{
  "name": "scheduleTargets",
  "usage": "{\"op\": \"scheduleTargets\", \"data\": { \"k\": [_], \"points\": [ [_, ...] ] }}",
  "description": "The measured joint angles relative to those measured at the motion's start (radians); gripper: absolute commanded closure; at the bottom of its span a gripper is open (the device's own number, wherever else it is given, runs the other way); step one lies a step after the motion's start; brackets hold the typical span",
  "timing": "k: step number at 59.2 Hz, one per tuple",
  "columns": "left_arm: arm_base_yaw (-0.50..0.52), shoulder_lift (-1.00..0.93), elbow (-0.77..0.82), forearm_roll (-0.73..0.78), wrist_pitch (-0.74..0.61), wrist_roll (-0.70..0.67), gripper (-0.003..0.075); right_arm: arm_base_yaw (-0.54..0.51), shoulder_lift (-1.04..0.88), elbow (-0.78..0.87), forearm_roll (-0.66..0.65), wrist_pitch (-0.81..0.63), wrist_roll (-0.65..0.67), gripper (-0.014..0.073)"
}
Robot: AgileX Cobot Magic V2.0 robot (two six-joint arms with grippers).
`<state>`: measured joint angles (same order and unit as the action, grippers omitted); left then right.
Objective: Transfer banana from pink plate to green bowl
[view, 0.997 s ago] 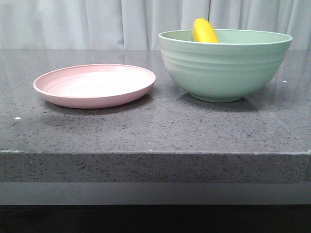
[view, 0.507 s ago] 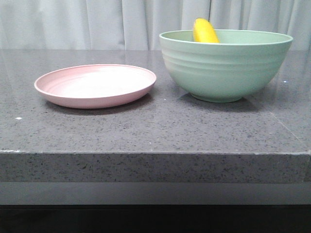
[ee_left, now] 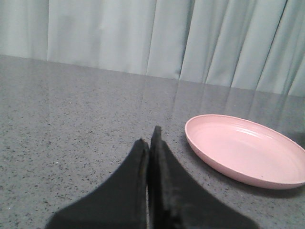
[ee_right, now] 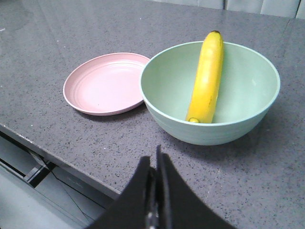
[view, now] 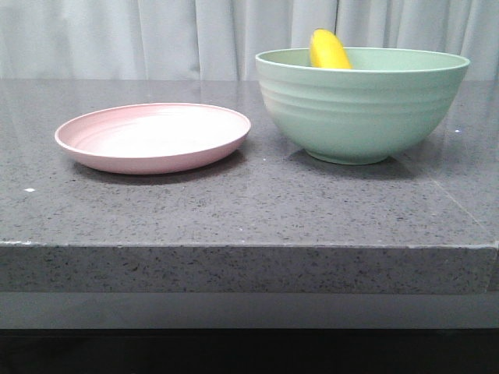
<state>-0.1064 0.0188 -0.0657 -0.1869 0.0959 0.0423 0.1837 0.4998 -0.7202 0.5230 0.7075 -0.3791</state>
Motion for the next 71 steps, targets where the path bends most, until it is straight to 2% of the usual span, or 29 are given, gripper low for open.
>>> {"op": "scheduleTargets", "data": {
  "k": [5, 20, 39, 71],
  "points": [
    [0.007, -0.023, 0.072, 0.0, -0.061, -0.006, 0.0741, 0.0, 0.0, 0.0, -0.002, 0.0, 0.0, 0.0662],
    [0.016, -0.023, 0.072, 0.094, -0.033, -0.079, 0.0741, 0.0, 0.0, 0.001, -0.002, 0.003, 0.0, 0.0662],
    [0.065, -0.023, 0.072, 0.106, -0.031, -0.083, 0.0741, 0.0, 0.0, 0.001, -0.002, 0.003, 0.0, 0.0662],
    [0.045, -0.023, 0.072, 0.16, -0.028, -0.083, 0.0741, 0.0, 0.0, 0.001, -0.002, 0.004, 0.0, 0.0662]
  ]
}}
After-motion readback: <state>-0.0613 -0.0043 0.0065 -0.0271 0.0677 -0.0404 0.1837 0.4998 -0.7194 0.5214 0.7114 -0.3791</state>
